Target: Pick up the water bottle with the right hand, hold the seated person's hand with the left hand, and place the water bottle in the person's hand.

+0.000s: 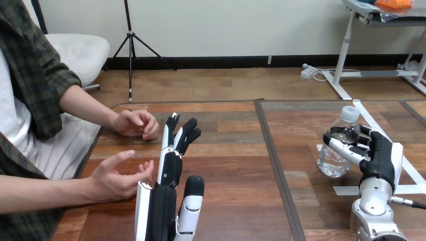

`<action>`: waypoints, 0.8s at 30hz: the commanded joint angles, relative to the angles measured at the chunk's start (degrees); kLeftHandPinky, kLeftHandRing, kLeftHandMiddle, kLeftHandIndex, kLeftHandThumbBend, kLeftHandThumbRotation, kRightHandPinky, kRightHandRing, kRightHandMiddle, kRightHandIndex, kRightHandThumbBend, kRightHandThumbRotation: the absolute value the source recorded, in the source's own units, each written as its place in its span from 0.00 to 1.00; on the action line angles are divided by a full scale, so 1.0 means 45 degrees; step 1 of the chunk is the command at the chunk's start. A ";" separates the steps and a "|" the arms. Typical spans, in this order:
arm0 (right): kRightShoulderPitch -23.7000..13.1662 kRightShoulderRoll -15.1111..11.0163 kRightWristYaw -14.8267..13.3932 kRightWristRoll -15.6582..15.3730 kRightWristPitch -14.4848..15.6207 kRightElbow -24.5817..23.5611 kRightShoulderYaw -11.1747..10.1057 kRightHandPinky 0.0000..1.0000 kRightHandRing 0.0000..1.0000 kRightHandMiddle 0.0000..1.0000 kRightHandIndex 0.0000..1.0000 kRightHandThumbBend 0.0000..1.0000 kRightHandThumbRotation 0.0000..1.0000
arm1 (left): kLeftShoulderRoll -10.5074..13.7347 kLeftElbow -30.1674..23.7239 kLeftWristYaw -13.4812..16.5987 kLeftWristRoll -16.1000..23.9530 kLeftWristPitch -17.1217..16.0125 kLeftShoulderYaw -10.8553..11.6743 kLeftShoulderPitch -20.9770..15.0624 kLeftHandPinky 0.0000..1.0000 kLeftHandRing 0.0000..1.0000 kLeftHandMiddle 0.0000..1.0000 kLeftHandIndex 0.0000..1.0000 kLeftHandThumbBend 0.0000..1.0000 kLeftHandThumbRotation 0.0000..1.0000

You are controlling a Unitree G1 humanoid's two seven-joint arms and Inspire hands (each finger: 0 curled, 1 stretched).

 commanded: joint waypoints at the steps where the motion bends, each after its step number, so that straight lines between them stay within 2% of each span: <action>1: -0.1163 -0.0349 0.0016 0.0060 -0.0317 0.0107 -0.0060 0.57 0.63 0.67 0.69 0.72 0.00 | -0.0750 -0.0580 -0.0035 -0.0115 -0.0034 -0.0081 -0.0011 0.98 0.88 0.91 0.99 0.46 1.00; 14: -0.1126 -0.0378 0.0025 -0.0053 -0.0209 0.0133 0.0029 0.55 0.61 0.66 0.67 0.74 0.00 | -0.0700 -0.0602 -0.0011 -0.0009 -0.0095 -0.0042 0.0039 0.98 0.88 0.91 0.99 0.46 1.00; 24: -0.1067 -0.0367 0.0142 -0.0005 -0.0312 0.0214 -0.0020 0.58 0.64 0.68 0.69 0.73 0.00 | -0.0676 -0.0651 -0.0028 -0.0002 -0.0051 -0.0029 0.0098 0.98 0.88 0.91 0.99 0.46 1.00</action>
